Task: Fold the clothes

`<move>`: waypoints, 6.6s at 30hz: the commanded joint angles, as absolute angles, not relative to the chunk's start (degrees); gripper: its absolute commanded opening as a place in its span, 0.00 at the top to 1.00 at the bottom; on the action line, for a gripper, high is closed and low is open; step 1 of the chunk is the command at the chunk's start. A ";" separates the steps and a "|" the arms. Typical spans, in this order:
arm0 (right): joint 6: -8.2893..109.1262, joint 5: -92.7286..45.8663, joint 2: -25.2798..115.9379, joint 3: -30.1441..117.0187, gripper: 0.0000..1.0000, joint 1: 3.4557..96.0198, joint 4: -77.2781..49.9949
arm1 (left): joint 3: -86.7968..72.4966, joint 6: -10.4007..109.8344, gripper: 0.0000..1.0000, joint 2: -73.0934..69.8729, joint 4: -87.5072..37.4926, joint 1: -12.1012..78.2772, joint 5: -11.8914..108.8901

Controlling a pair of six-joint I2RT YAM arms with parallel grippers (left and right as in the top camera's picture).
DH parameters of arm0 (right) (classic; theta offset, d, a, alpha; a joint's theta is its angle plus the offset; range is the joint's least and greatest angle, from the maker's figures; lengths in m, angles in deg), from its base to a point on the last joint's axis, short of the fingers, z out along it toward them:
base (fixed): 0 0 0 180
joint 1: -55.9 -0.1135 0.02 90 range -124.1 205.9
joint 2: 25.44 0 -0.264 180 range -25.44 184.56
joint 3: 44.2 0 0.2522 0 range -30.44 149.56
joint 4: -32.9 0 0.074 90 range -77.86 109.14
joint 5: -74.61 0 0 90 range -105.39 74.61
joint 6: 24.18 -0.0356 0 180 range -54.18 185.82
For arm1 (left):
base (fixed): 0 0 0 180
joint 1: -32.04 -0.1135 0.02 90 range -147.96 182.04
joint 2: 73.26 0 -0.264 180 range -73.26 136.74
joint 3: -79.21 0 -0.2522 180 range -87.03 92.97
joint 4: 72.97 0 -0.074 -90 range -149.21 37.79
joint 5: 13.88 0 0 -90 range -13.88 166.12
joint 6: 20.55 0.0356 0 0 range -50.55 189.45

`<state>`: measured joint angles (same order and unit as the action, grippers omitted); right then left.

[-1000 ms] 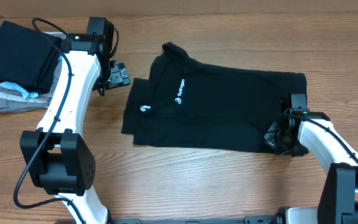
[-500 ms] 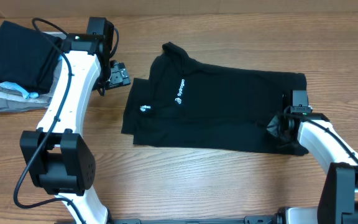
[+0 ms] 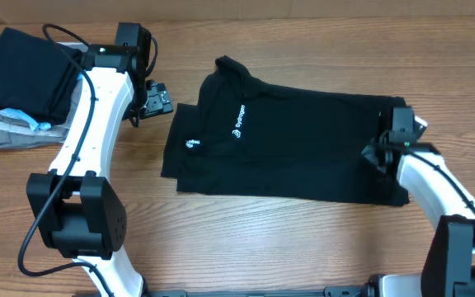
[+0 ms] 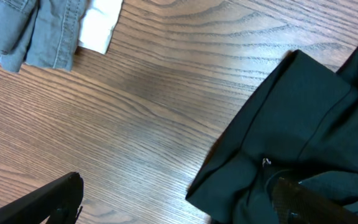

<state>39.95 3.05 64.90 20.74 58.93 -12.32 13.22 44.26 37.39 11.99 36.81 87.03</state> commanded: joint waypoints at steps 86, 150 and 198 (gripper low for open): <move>63.10 -19.90 89.78 59.62 0.45 72.92 -24.36 | 41.20 76.55 0.42 71.84 -22.20 44.22 67.71; 64.56 -19.38 103.81 59.62 0.88 72.50 -15.40 | 41.37 74.95 0.89 75.77 -23.38 44.49 67.10; 63.93 -21.63 80.99 60.58 0.96 71.45 -49.56 | 41.39 55.08 0.96 51.86 25.06 44.44 67.54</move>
